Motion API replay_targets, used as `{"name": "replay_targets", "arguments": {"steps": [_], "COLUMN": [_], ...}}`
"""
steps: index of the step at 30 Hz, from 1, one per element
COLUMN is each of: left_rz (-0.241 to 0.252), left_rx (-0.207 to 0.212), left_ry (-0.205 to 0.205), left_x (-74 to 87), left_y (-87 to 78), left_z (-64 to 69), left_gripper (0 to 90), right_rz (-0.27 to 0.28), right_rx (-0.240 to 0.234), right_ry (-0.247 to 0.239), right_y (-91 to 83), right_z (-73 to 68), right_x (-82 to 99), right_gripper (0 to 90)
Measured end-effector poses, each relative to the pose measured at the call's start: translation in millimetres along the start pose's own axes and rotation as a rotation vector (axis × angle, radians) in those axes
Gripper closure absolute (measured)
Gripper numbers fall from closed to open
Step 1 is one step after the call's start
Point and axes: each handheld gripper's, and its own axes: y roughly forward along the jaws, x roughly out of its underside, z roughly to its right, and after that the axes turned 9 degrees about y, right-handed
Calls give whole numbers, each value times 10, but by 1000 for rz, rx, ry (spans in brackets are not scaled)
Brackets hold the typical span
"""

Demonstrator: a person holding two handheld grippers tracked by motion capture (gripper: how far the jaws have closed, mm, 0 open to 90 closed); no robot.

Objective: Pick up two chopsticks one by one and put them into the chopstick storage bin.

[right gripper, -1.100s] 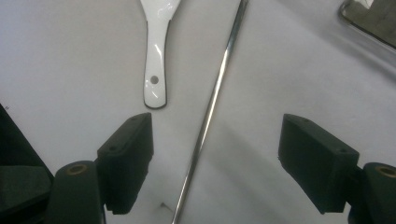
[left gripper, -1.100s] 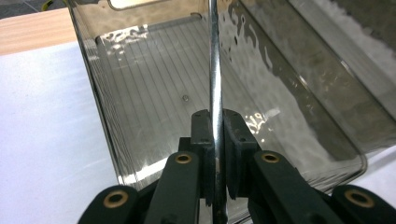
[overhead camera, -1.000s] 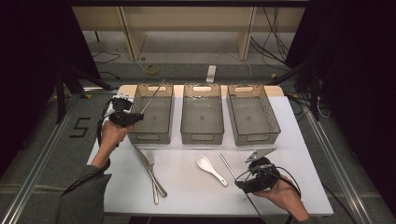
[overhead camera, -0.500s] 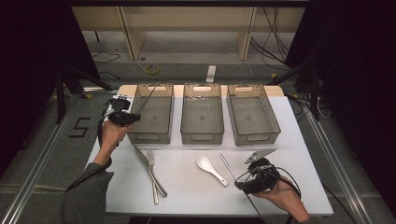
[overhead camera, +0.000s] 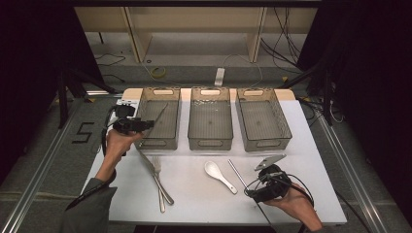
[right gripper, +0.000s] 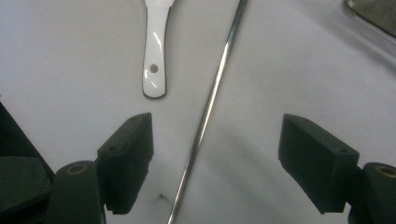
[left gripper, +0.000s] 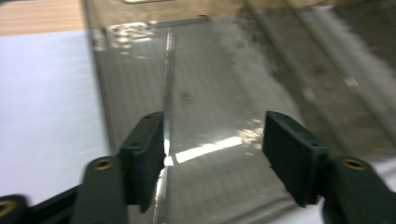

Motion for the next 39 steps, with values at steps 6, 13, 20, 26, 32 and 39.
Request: {"name": "replay_targets", "arguments": {"steps": [6,13,20,26,32,39], "left_rz": [72,77,118,142,164,165], "left_rx": [112,164,212,264,300,299], "left_ry": [43,163,196,188,194,242], "left_x": [70,184,336,454,539,627], "left_y": [-164,-294,-382,-399,-452,-476], "left_z": [230,544,694,756,868,966], "left_gripper": [265,202,181,173,165,157], "right_rz": [-38,-107,-168,-227,-255,-266], "right_rx": [35,75,76,61,53,47], "right_ry": [5,-7,-35,-46,-49,-59], "right_y": [13,67,144,215,270,276], "right_z": [9,44,-11,-35,-31,-28], "right_x": [-41,-119,-197,-253,-285,-297], "right_gripper": [281,324,387,466,512,566]}}
